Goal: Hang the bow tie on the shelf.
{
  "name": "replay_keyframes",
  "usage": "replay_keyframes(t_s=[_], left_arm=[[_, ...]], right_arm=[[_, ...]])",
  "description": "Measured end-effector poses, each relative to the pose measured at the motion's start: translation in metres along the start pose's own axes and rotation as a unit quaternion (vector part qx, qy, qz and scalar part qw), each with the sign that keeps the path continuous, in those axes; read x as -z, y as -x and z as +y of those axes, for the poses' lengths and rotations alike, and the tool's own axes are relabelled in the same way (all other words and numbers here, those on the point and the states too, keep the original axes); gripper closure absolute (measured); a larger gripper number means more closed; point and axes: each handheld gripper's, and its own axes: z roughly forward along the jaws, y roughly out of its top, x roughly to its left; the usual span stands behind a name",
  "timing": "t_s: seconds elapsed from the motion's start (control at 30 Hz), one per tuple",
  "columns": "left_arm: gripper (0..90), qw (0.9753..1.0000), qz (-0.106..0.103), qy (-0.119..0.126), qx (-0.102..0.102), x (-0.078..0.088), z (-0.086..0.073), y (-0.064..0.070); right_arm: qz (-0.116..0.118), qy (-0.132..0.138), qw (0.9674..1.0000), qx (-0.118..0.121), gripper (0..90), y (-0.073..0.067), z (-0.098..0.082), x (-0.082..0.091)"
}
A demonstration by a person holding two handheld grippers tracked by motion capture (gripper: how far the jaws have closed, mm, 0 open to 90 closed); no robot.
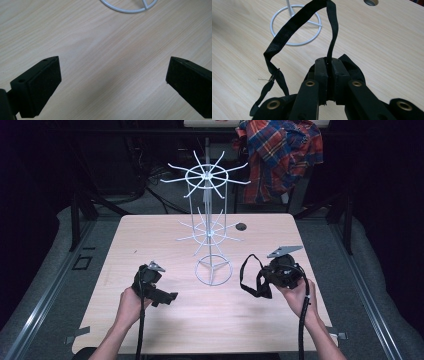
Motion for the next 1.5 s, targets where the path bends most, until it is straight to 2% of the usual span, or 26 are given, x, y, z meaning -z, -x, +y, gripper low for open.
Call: replay_keyframes(t_s=[0.23, 0.47, 0.57, 0.8, 1.17, 1.5], left_arm=[[0.0, 1.0, 0.0, 0.0, -0.002, -0.001, 0.003, -0.001], [0.0, 1.0, -0.002, -0.001, -0.009, -0.002, 0.004, 0.001], [0.0, 1.0, 0.0, 0.004, -0.004, 0.0, 0.003, 0.0], [0.0, 1.0, 0.004, 0.0, 0.001, 0.002, -0.003, -0.002], [0.0, 0.9998, 0.013, 0.003, 0.017, 0.009, -0.013, -0.007], [0.0, 0.9998, 0.011, 0.003, 0.015, 0.011, -0.014, -0.008]], right_arm=[[-0.008, 0.011, 0.9999, -0.009, 84.7, 0.006, 0.008, 0.005], [-0.01, 0.039, 0.999, -0.02, 84.7, 0.009, 0.024, 0.01], [-0.005, 0.053, 0.9981, -0.029, 84.7, 0.01, 0.031, 0.007], [-0.003, 0.064, 0.9977, -0.02, 84.7, 0.007, 0.043, 0.003], [0.008, 0.095, 0.9946, -0.041, 84.8, 0.021, 0.04, 0.019], [0.013, 0.09, 0.9953, -0.033, 84.8, 0.018, 0.039, 0.023]])
